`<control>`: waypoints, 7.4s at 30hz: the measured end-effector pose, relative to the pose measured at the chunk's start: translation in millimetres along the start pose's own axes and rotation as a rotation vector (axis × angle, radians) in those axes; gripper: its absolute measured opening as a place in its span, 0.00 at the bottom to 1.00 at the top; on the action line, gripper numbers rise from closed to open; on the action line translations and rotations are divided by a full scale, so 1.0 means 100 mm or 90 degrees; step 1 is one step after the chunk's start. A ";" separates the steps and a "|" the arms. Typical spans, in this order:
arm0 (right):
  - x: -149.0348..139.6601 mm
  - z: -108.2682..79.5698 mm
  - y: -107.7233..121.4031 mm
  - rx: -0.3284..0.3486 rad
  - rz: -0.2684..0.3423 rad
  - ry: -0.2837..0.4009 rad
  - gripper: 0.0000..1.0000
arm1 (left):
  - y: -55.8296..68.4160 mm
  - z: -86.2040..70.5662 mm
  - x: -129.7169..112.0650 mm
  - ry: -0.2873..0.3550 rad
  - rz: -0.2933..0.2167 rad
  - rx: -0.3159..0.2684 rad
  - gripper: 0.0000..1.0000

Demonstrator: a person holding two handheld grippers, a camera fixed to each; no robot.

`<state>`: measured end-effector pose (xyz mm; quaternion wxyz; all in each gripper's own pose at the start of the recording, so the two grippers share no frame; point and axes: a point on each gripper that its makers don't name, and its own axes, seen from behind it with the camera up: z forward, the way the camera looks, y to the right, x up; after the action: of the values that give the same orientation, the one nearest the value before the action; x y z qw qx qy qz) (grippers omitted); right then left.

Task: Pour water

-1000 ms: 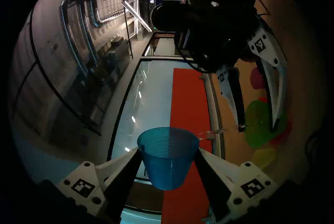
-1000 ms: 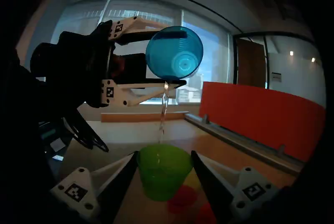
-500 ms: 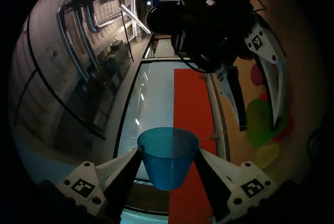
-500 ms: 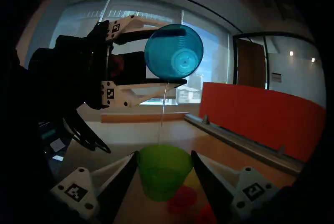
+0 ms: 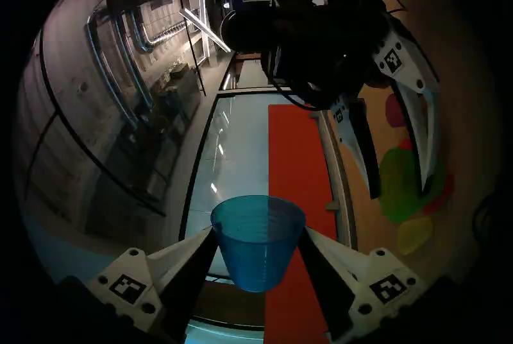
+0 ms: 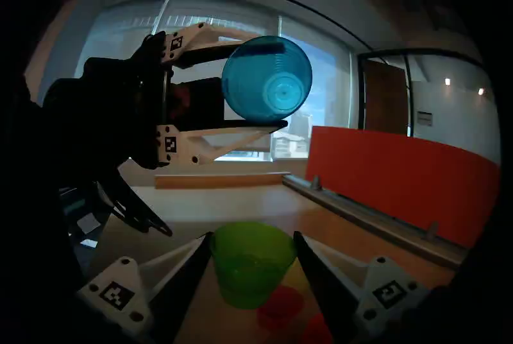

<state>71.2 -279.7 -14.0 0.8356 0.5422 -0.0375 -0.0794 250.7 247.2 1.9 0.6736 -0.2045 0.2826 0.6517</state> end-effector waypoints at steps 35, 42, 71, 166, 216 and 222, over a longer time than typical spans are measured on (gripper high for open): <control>0.04 -0.07 0.01 -0.007 -0.006 0.004 0.94 | 0.41 0.02 -0.58 -0.081 -0.474 -0.073 0.85; 0.06 -0.11 0.00 -0.008 -0.007 0.006 0.94 | 0.53 0.03 -0.75 -0.103 -0.634 -0.084 0.85; 0.12 -0.20 -0.04 -0.010 -0.015 0.002 0.94 | 0.86 -0.09 -0.96 -0.142 -0.935 -0.118 0.84; -1.01 -0.51 -0.04 -0.013 0.027 -0.178 0.94 | 3.30 -0.53 -0.82 -0.337 -0.920 -0.406 0.86; -1.69 -0.68 0.00 -0.046 0.020 -0.245 0.95 | 3.29 -1.05 -0.80 -0.393 -0.918 -0.422 0.85; -1.67 -0.70 0.01 -0.054 0.030 -0.239 0.98 | 3.29 -1.08 -0.78 -0.394 -0.918 -0.421 0.86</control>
<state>-83.1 -187.3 -37.9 0.8376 0.4813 -0.2021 -0.1613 -87.4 140.6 1.2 0.8763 -0.3334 -0.3188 0.1391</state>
